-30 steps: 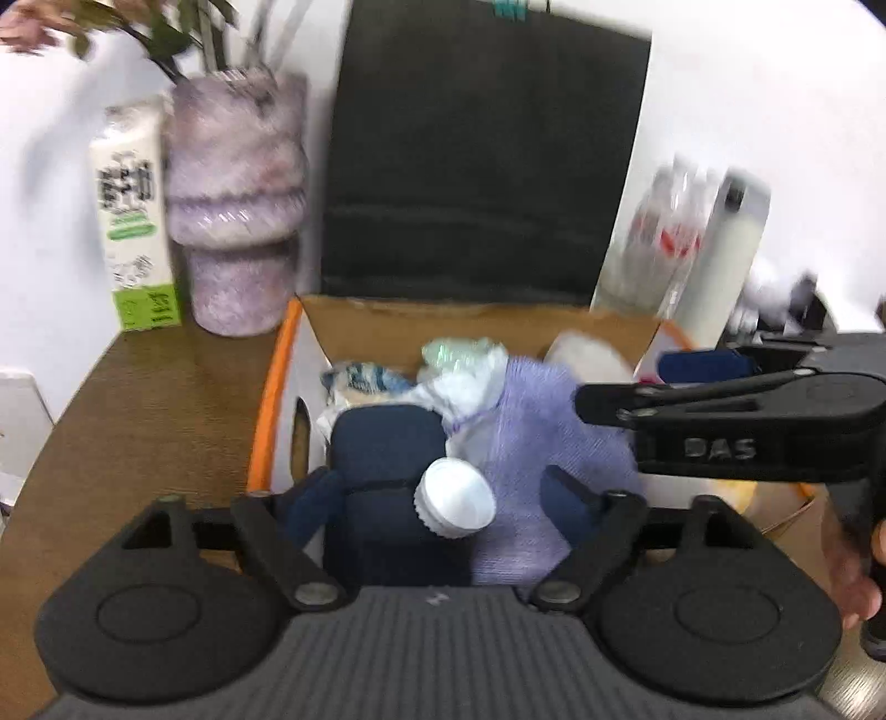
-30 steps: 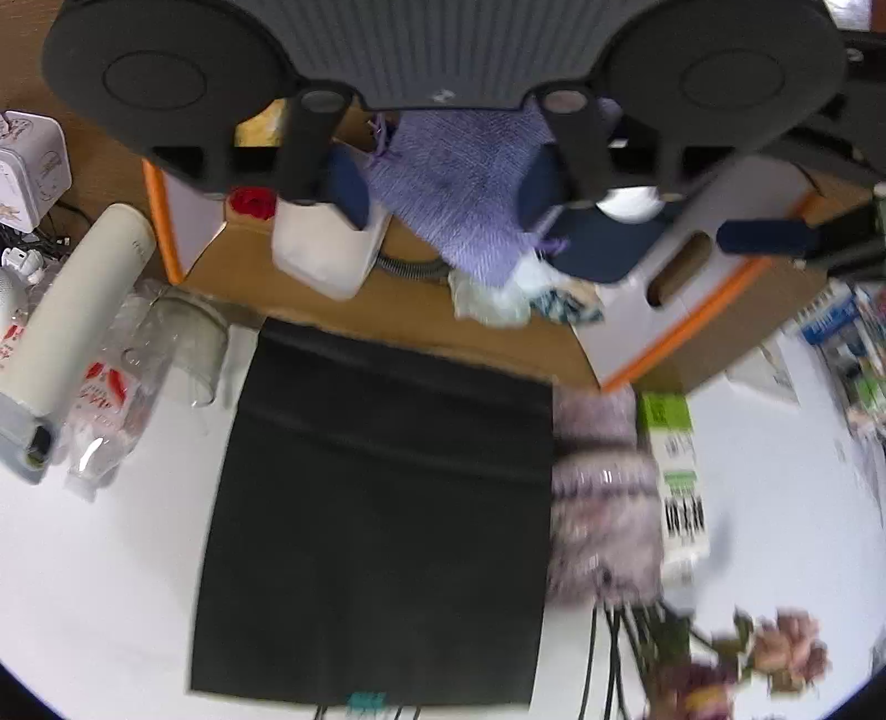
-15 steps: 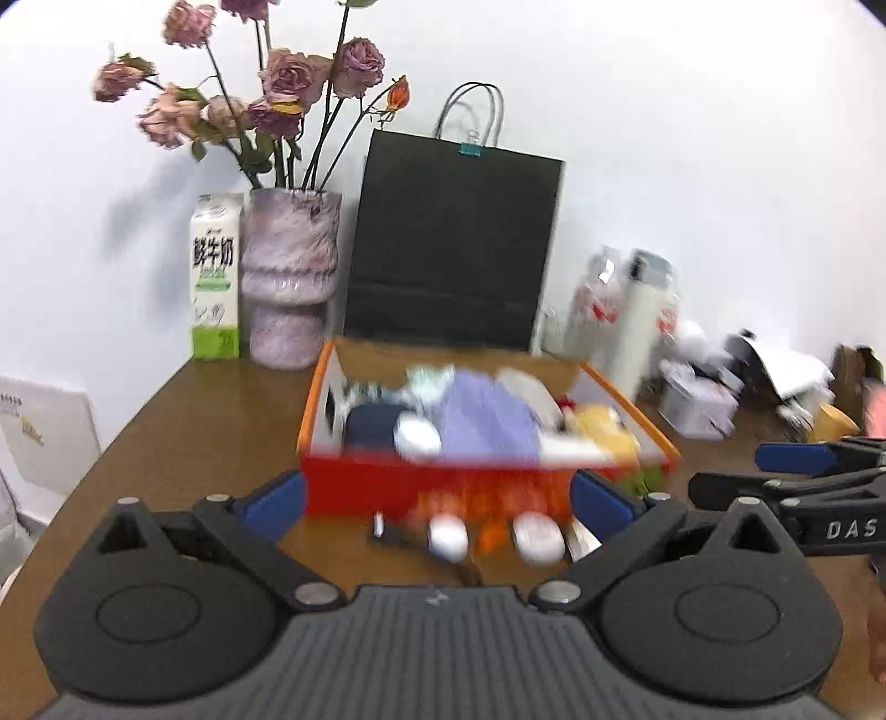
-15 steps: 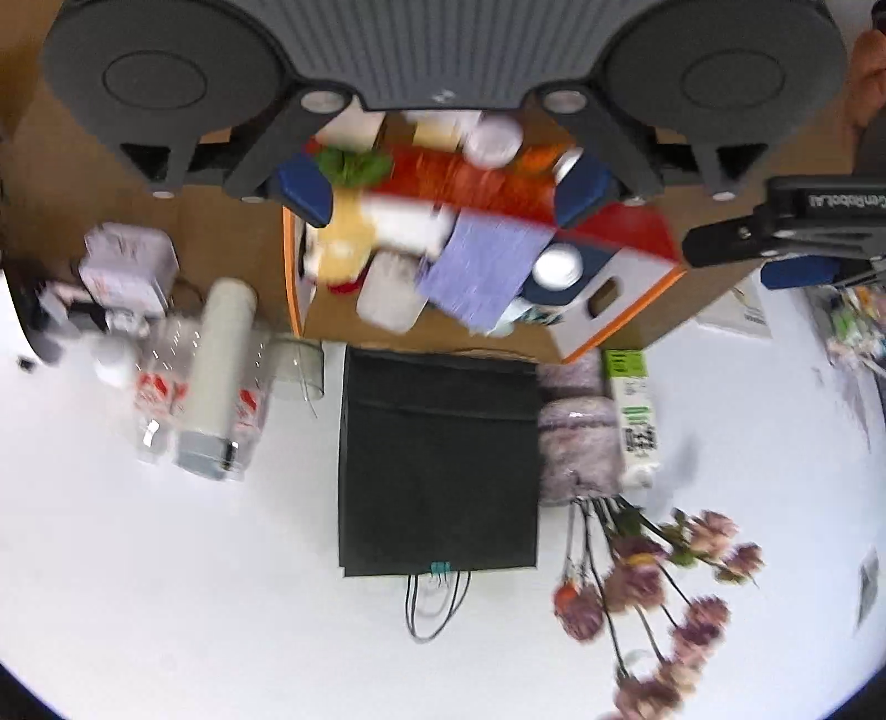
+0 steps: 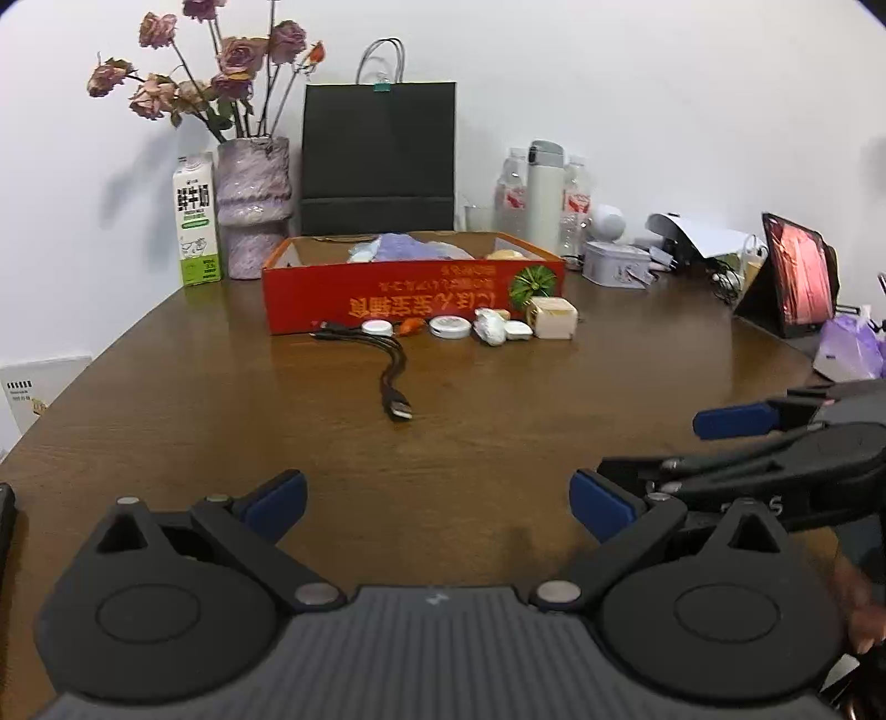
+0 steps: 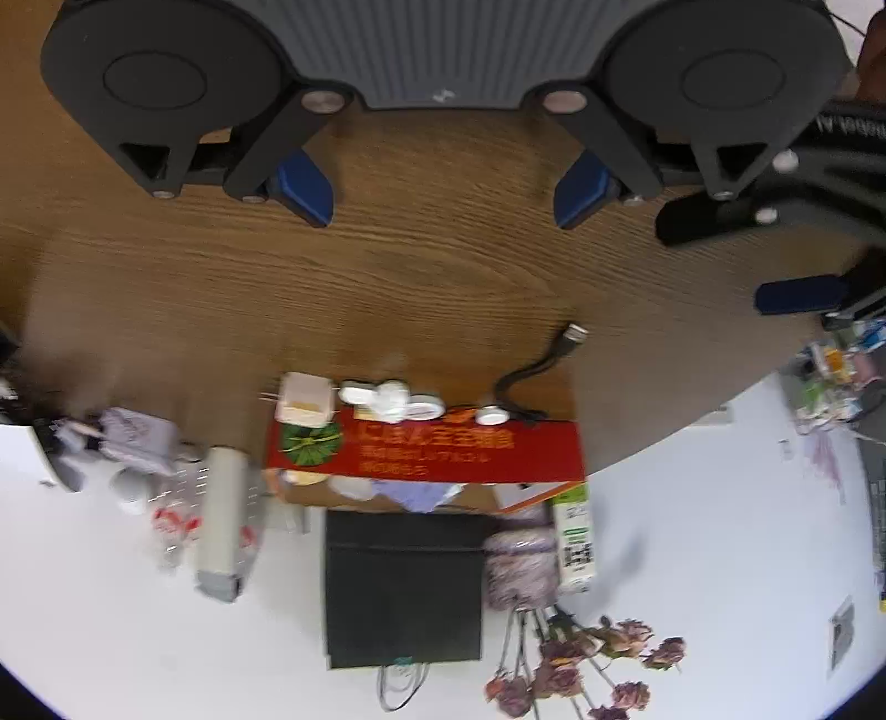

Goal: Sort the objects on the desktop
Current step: 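Move both tools back over the table toward the remaining small items, then grasp the white round lid with the left tool while the right tool grasps the white tissue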

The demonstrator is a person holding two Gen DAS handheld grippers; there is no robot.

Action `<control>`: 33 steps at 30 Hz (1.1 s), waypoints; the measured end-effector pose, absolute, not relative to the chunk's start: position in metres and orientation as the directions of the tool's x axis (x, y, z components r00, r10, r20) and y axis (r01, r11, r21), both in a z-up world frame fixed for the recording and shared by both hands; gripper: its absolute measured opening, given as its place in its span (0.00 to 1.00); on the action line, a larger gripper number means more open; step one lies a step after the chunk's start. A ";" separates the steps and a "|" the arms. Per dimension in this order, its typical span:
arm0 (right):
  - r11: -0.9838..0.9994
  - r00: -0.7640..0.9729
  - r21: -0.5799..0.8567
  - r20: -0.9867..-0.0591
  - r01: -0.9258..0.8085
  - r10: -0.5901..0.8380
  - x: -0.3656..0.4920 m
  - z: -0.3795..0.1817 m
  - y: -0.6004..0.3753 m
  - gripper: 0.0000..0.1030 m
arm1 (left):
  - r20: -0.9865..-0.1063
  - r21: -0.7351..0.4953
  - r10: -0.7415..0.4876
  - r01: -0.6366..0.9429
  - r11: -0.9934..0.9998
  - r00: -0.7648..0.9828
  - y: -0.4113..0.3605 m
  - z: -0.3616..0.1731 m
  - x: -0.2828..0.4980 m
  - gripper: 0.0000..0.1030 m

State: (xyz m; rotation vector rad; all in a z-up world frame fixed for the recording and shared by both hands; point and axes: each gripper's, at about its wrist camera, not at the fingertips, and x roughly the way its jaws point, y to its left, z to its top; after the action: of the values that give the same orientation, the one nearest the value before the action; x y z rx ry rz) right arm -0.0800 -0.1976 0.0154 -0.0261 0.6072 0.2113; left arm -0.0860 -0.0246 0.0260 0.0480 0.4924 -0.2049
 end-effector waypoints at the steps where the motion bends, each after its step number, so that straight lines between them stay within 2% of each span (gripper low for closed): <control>1: 0.979 0.803 0.039 -0.566 -0.201 0.187 -0.082 0.016 -0.200 0.84 | -0.480 -0.001 -0.187 0.212 0.977 0.857 -0.026 0.026 -0.086 1.00; 12: 0.985 0.822 0.060 -0.544 -0.159 0.166 -0.043 0.027 -0.221 0.83 | -0.480 -0.030 -0.169 0.177 0.984 0.861 -0.012 0.034 -0.050 0.97; 17: 0.989 0.833 0.052 -0.535 -0.136 0.142 0.014 0.037 -0.230 0.80 | -0.476 -0.040 -0.160 0.161 0.986 0.865 -0.003 0.041 0.010 0.86; 19: 0.987 0.828 0.065 -0.538 -0.144 0.156 0.037 0.039 -0.230 0.78 | -0.494 -0.059 -0.188 0.182 0.981 0.849 -0.003 0.039 0.039 0.78; 21: 0.986 0.821 0.074 -0.546 -0.148 0.164 0.061 0.037 -0.228 0.75 | -0.517 -0.076 -0.203 0.192 0.978 0.832 -0.003 0.036 0.068 0.76; 23: 0.983 0.814 0.090 -0.552 -0.158 0.181 0.083 0.035 -0.225 0.72 | -0.547 -0.071 -0.190 0.181 0.981 0.815 -0.006 0.034 0.097 0.70; 25: 0.977 0.795 0.110 -0.569 -0.182 0.212 0.102 0.032 -0.217 0.61 | -0.578 -0.048 -0.188 0.197 0.979 0.794 -0.011 0.028 0.122 0.60; 29: 0.963 0.767 0.101 -0.587 -0.249 0.260 0.134 0.022 -0.193 0.48 | -0.604 -0.057 -0.198 0.206 0.977 0.772 -0.013 0.015 0.146 0.58; 30: 0.965 0.763 0.085 -0.596 -0.248 0.249 0.143 0.018 -0.188 0.37 | -0.595 -0.047 -0.195 0.208 0.977 0.780 -0.013 0.016 0.150 0.58; 31: 0.965 0.755 0.073 -0.609 -0.252 0.243 0.149 0.014 -0.184 0.20 | -0.584 -0.036 -0.190 0.208 0.977 0.790 -0.013 0.018 0.154 0.58; 32: 0.964 0.746 0.063 -0.622 -0.257 0.239 0.155 0.010 -0.181 0.10 | -0.577 -0.031 -0.196 0.219 0.975 0.793 -0.013 0.019 0.160 0.57; 33: 0.965 0.752 0.058 -0.615 -0.257 0.237 0.155 0.009 -0.179 0.11 | -0.578 -0.035 -0.209 0.232 0.972 0.789 -0.012 0.020 0.167 0.52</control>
State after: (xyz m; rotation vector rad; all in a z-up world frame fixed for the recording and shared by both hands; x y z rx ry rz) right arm 0.1552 -0.1791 0.0086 -0.0313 0.6675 0.2700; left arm 0.1666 -0.0125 0.0197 0.0386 0.6178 -0.2371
